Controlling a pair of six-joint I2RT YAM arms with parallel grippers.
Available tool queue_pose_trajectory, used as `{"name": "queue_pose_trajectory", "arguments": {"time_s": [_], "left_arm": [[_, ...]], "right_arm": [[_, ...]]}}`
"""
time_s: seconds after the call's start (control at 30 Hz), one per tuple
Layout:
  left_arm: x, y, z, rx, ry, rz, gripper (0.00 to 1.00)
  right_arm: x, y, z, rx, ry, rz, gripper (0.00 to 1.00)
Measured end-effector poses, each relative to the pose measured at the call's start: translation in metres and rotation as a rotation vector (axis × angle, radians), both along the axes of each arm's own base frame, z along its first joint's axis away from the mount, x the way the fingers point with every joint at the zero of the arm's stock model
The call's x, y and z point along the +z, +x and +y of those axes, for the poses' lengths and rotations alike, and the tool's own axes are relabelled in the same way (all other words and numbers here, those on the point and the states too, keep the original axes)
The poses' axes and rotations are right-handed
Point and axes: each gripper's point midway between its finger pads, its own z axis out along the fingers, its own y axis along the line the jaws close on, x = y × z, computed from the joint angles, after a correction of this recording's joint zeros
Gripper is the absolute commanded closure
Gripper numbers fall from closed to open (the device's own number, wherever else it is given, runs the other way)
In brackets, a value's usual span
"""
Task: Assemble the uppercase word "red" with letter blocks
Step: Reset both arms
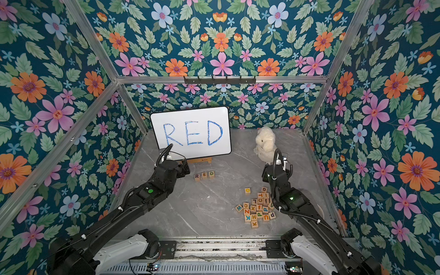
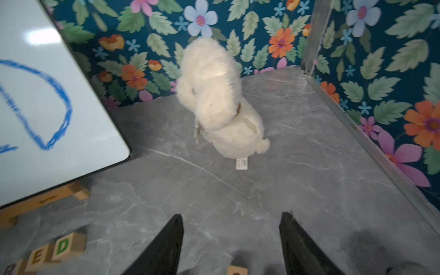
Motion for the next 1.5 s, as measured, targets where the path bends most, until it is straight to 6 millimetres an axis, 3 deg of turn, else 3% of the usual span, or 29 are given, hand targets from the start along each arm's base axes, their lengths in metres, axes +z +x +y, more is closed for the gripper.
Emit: {"name": "queue_pose_trajectory", "arguments": {"time_s": [0.13, 0.37, 0.43, 0.63, 0.9, 0.97, 1.17, 1.27, 1.37, 1.5], "left_arm": [[-0.004, 0.008, 0.046, 0.152, 0.05, -0.037, 0.01], [-0.035, 0.006, 0.116, 0.423, 0.134, -0.007, 0.01], [-0.049, 0.002, 0.131, 0.477, 0.16, 0.015, 0.01], [-0.086, -0.006, 0.16, 0.56, 0.213, 0.069, 0.01], [-0.125, -0.008, 0.169, 0.505, 0.237, 0.086, 0.01], [-0.133, -0.007, 0.166, 0.468, 0.247, 0.101, 0.01], [-0.122, 0.013, 0.158, 0.385, 0.236, 0.023, 0.01], [-0.121, 0.021, 0.156, 0.35, 0.236, -0.005, 0.01], [-0.119, 0.029, 0.154, 0.312, 0.233, -0.035, 0.01], [-0.116, 0.04, 0.15, 0.262, 0.201, -0.08, 0.01]], "right_arm": [[-0.011, 0.015, -0.045, -0.122, 0.032, 0.023, 0.34], [-0.05, 0.033, -0.086, -0.197, -0.001, 0.092, 0.27], [-0.062, 0.034, -0.096, -0.22, -0.005, 0.104, 0.24], [-0.103, 0.03, -0.101, -0.201, -0.047, 0.132, 0.18], [-0.137, 0.034, -0.1, -0.169, -0.075, 0.159, 0.16], [-0.137, 0.038, -0.097, -0.151, -0.074, 0.147, 0.16], [-0.136, 0.053, -0.086, -0.07, -0.074, 0.061, 0.14], [-0.15, 0.052, -0.079, -0.027, -0.078, 0.076, 0.14], [-0.142, 0.059, -0.074, 0.009, -0.075, 0.019, 0.14], [-0.149, 0.057, -0.068, 0.044, -0.081, -0.002, 0.11]]}}
